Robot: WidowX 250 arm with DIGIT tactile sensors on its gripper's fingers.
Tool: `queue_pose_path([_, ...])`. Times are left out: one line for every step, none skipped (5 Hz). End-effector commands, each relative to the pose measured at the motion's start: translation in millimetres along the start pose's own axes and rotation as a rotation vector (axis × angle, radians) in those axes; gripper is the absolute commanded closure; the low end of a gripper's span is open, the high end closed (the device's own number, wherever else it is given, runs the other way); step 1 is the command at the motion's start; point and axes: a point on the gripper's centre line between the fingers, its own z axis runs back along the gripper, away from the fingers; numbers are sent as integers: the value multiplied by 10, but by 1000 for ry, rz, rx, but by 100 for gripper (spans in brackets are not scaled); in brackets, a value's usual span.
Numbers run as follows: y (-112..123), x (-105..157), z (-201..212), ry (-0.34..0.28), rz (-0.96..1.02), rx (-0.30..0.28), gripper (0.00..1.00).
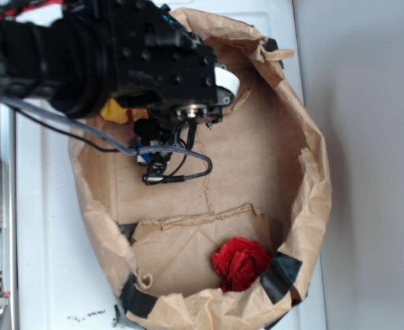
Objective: Grab the yellow cloth.
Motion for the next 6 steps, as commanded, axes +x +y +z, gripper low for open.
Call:
queue_pose_path([-160,-161,310,-62,17,-29,100])
queue_pose_path([-273,-223,533,-96,11,-72,100])
queue_pose_path([-373,-269,1031,-184,28,-183,100])
queue_pose_path([-397,-305,1358,-211,28,-255,100])
queue_pose_path([-416,-385,1498,-233,31,-277,100])
queue_pose_path([-456,-442,1450,-227,32,-251,32])
